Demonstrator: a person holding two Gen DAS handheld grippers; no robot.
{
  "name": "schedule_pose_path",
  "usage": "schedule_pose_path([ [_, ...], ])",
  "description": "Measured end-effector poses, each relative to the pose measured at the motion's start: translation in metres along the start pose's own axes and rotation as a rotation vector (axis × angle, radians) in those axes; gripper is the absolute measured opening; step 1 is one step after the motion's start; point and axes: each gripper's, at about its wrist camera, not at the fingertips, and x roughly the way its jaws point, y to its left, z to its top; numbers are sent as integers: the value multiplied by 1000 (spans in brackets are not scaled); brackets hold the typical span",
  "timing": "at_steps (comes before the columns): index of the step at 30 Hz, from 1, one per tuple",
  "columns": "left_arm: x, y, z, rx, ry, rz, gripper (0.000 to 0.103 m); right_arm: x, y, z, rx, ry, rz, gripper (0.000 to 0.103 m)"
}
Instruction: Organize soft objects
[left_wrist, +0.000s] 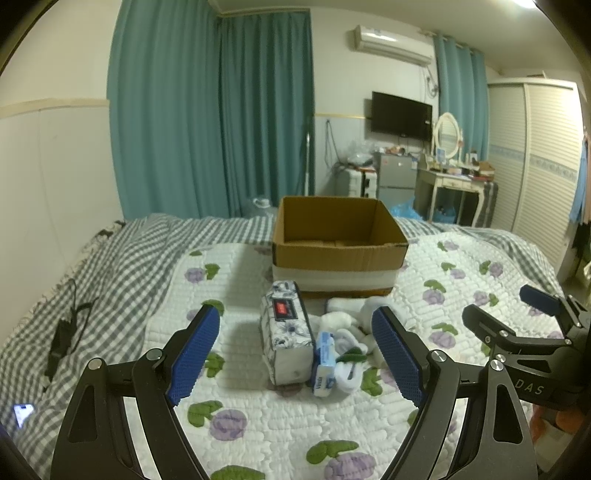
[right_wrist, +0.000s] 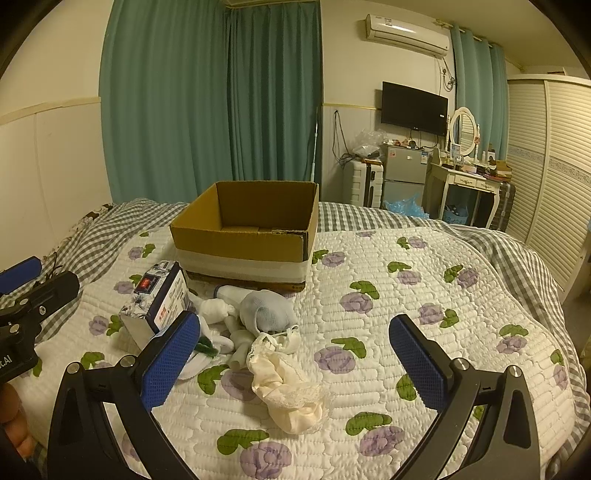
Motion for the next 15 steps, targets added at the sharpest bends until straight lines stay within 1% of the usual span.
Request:
schedule_pose_path([
  [15, 1, 2, -3, -2, 7, 2, 86, 2, 2, -2, -5, 8, 1, 103],
])
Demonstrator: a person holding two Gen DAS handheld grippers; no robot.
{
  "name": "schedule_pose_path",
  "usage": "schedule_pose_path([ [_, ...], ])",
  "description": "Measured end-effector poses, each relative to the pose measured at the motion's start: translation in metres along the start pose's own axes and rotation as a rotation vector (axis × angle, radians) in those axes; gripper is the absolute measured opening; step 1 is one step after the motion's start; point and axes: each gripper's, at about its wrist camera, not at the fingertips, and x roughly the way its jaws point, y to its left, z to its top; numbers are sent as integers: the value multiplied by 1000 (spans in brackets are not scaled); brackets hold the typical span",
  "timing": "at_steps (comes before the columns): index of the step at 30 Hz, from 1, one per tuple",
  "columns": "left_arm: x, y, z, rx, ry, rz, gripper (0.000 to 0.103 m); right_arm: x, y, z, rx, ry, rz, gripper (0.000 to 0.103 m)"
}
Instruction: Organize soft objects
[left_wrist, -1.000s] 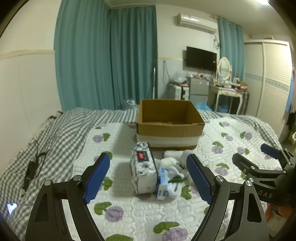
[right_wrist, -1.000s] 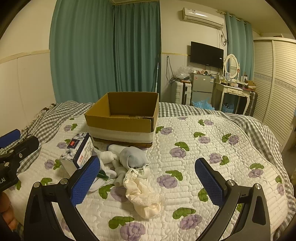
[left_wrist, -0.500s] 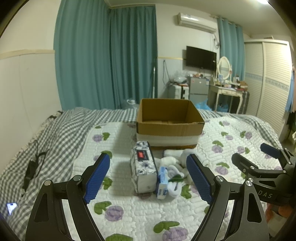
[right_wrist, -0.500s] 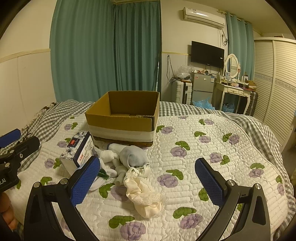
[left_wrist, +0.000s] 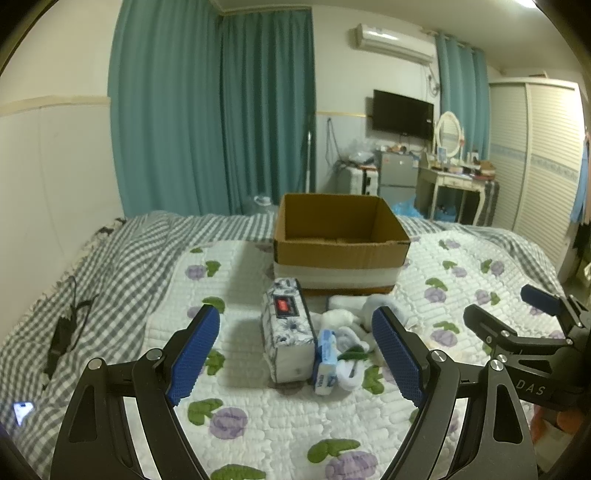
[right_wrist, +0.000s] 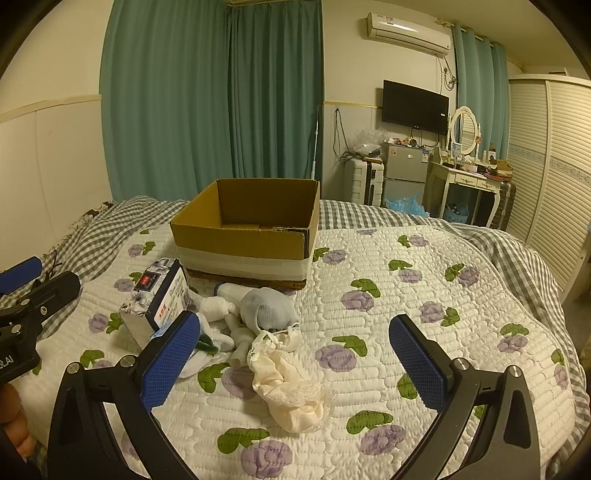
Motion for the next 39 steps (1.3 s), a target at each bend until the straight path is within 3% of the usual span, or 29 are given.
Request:
schedule_pose_path([
  [27, 5, -1, -3, 3, 17, -1, 86, 4, -1, -3, 3, 24, -7, 103],
  [33, 20, 0, -15, 3, 70, 2, 86, 19, -3, -8, 11, 90, -19, 103],
  [39, 43, 2, -33, 4, 154, 11, 86, 45, -9, -24, 46, 209, -37, 103],
])
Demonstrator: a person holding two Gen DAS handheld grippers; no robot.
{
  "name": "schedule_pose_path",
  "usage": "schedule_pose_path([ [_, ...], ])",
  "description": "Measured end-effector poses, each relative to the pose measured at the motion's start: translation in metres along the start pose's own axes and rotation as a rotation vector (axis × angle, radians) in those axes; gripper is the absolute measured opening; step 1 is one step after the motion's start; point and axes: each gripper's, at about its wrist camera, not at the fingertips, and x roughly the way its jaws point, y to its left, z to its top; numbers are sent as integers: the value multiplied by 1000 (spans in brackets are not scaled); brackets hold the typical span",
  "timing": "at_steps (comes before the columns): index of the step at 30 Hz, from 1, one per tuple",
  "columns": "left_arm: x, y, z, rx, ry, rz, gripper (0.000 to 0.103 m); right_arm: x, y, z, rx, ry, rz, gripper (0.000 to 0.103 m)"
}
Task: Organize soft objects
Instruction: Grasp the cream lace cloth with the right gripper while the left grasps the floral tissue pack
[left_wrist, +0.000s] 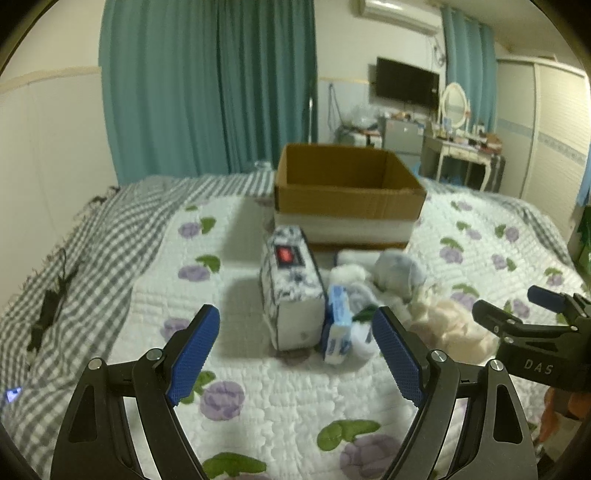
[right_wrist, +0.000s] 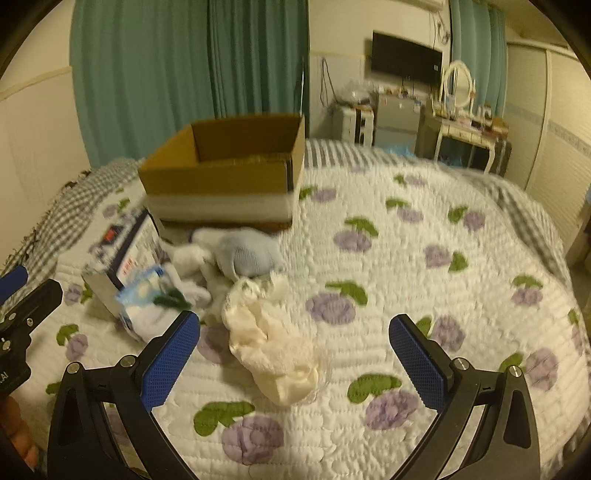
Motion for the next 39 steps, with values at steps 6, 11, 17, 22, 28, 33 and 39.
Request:
schedule_pose_path([
  [6, 20, 8, -10, -18, 64, 5, 86, 32, 1, -13, -6, 108, -10, 99],
  [11, 31, 17, -10, -37, 83, -10, 86, 59, -2, -20, 3, 190, -21, 93],
  [17, 40, 23, -8, -43, 89, -43, 86, 80, -4, -25, 34, 263, 33, 71],
  [22, 49, 29, -1, -48, 90, -63, 86, 68, 2, -16, 14, 213, 38, 35],
  [28, 60, 30, 15, -51, 77, -91, 86, 46, 8, 8, 7, 95, 41, 34],
  [33, 77, 21, 23, -43, 90, -120, 85, 54, 16, 11, -7, 102, 48, 34],
  [39, 102, 29, 23, -113, 151, -119, 60, 61, 25, 8, -38, 115, 44, 34],
])
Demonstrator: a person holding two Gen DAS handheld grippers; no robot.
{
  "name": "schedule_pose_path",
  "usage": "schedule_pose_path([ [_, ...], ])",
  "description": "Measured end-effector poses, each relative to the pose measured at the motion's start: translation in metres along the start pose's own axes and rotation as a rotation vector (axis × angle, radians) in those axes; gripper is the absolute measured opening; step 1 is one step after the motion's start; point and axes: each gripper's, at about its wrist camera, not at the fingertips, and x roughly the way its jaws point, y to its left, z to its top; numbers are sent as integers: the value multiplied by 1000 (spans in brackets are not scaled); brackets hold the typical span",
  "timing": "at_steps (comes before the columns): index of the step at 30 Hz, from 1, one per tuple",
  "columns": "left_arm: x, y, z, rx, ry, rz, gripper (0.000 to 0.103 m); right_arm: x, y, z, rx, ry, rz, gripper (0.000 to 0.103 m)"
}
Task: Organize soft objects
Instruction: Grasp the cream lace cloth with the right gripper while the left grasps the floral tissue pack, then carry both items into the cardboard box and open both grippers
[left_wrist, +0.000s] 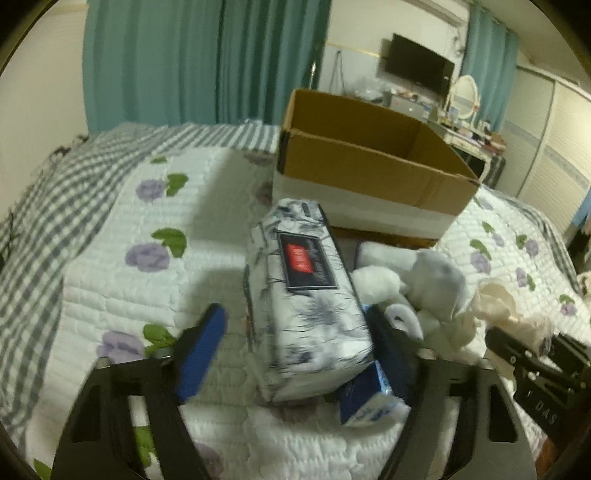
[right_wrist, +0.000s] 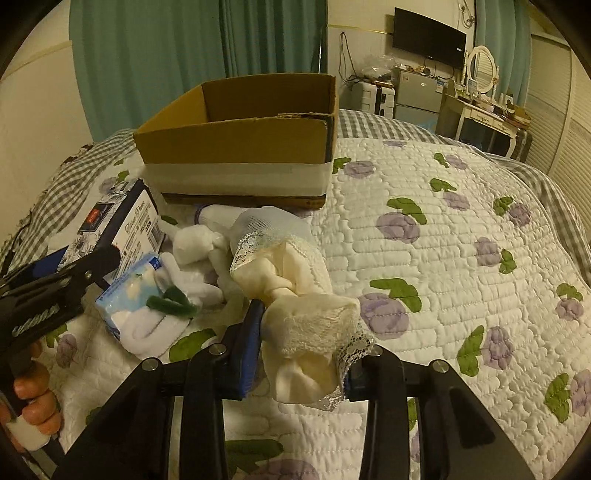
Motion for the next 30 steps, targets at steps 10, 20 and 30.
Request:
schedule_pose_path([
  [10, -12, -2, 0, 46, 21, -26, 42, -8, 17, 4, -34, -24, 12, 34],
  [20, -69, -12, 47, 114, -128, -3, 42, -54, 26, 39, -73, -137, 57, 34],
  [30, -66, -38, 123, 164, -251, -34, 42, -66, 16, 136, -128, -269, 65, 34],
])
